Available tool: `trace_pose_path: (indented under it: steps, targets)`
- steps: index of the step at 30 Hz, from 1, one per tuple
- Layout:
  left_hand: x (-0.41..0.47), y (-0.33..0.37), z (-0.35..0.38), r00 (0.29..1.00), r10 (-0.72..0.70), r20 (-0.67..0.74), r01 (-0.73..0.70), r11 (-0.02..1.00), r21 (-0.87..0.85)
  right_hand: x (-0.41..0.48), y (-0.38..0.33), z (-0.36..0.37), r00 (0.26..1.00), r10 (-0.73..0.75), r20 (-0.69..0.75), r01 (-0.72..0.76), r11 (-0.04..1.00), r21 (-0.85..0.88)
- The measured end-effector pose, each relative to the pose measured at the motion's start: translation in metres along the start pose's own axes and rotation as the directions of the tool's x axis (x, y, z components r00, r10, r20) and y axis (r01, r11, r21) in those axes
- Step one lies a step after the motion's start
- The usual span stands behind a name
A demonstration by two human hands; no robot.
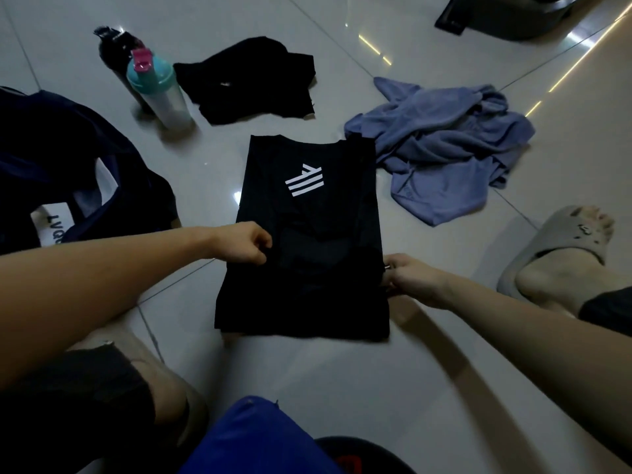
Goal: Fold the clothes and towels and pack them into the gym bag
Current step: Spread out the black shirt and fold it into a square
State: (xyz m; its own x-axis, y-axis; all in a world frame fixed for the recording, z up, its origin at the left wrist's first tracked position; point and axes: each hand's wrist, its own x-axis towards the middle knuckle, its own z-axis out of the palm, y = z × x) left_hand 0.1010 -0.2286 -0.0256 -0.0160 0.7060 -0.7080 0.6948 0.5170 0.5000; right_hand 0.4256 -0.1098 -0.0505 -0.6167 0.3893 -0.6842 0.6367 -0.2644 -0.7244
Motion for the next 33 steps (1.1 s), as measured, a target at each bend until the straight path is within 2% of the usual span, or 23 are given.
trace_pose_path:
  steps: [4,6,8,12,14,16,18,20,23,26,29,33]
  targets:
    - [0.03,-0.008,-0.007,0.976,0.015,-0.217,-0.013,1.0,0.011,0.027,-0.004,-0.004,0.987,0.093,-0.131,-0.09,0.995,0.035]
    - [0.041,-0.016,-0.006,0.95,-0.064,-0.306,0.051,0.998,-0.048,0.037,-0.003,-0.004,0.956,0.18,-0.231,-0.169,0.983,0.064]
    - [0.046,-0.023,-0.006,0.945,-0.141,-0.295,0.105,0.985,-0.134,0.044,-0.004,-0.003,0.932,0.229,-0.281,-0.2,0.971,0.127]
    - [0.047,-0.037,-0.011,0.957,-0.186,-0.224,0.127,0.959,-0.255,0.06,-0.014,-0.003,0.891,0.209,-0.404,-0.122,0.965,0.231]
    - [0.044,-0.04,-0.015,0.975,-0.176,-0.14,0.123,0.939,-0.321,0.067,-0.013,-0.005,0.867,0.176,-0.466,-0.087,0.974,0.208]
    - [0.043,-0.041,-0.017,0.985,-0.147,-0.088,0.117,0.951,-0.286,0.07,-0.008,-0.008,0.872,0.144,-0.468,-0.07,0.983,0.172]
    - [0.046,-0.043,-0.016,0.982,-0.126,-0.139,0.099,0.977,-0.188,0.071,-0.005,-0.012,0.894,0.132,-0.428,-0.072,0.985,0.154]
    - [0.048,-0.043,-0.015,0.966,-0.138,-0.218,0.094,0.975,-0.202,0.072,-0.004,-0.018,0.913,0.139,-0.385,-0.087,0.985,0.149]
    - [0.05,-0.05,-0.015,0.942,-0.253,-0.22,0.118,0.864,-0.49,0.074,-0.004,-0.024,0.928,0.158,-0.337,-0.103,0.979,0.174]
    - [0.051,-0.055,-0.015,0.93,-0.358,-0.076,0.207,0.686,-0.698,0.078,-0.002,-0.026,0.904,0.146,-0.401,-0.092,0.984,0.151]
    - [0.053,-0.059,-0.009,0.894,-0.445,-0.062,0.263,0.63,-0.731,0.083,0.004,-0.025,0.853,0.1,-0.512,-0.057,0.994,0.098]
    - [0.05,-0.062,-0.002,0.871,-0.487,-0.063,0.273,0.587,-0.763,0.087,0.004,-0.024,0.854,0.065,-0.516,-0.053,0.998,0.038]
